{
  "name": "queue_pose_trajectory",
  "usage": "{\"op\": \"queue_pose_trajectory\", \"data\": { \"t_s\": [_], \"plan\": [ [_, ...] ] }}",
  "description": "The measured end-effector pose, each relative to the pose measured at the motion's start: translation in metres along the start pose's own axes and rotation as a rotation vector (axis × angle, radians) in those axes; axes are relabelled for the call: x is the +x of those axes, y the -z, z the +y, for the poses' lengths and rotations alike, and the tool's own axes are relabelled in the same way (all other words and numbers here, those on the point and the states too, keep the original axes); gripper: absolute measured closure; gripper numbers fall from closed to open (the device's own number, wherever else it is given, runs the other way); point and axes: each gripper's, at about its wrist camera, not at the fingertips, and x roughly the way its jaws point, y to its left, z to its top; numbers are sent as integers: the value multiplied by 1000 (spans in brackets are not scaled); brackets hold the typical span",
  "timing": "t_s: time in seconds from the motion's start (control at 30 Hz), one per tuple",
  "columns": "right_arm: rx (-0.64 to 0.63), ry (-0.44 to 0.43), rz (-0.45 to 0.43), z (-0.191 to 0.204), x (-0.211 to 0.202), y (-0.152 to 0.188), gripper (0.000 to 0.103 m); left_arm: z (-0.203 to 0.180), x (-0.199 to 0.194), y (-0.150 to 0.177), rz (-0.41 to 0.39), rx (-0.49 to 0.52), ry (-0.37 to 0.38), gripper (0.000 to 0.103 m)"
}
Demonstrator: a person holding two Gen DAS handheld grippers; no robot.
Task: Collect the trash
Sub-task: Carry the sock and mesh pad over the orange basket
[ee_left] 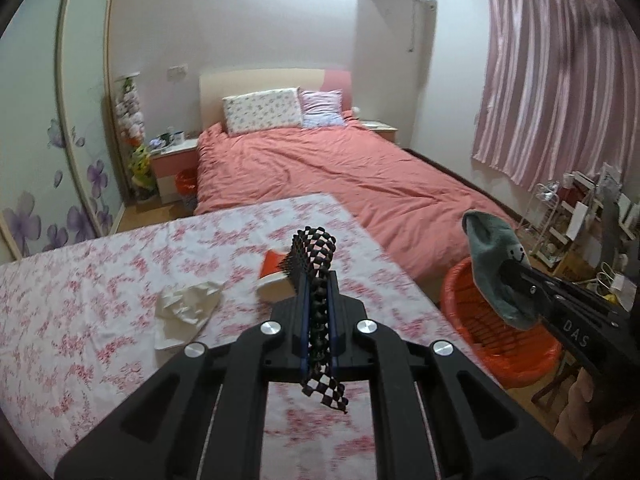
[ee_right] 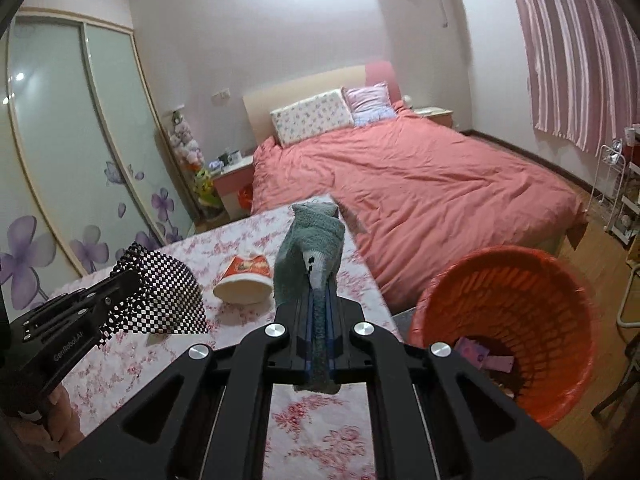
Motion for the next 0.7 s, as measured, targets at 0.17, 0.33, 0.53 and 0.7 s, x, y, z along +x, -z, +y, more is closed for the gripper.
{"op": "queue_pose_trajectory", "data": {
  "t_s": [0.17, 0.33, 0.53, 0.7],
  "plan": [
    [20, 28, -27, -22, -15, -2, 98, -34, -7, -5, -16, 40, 49, 95],
    [44, 64, -47, -46, -27, 1, 98, -74, -6, -6, -14, 79, 113, 95],
    [81, 105, -60, -72, -33, 6, 98, -121, 3, -2, 5, 120, 196, 95],
    [135, 134, -62, -101, -34, 9, 98, -153, 17, 1, 31, 141, 251, 95]
  ]
}}
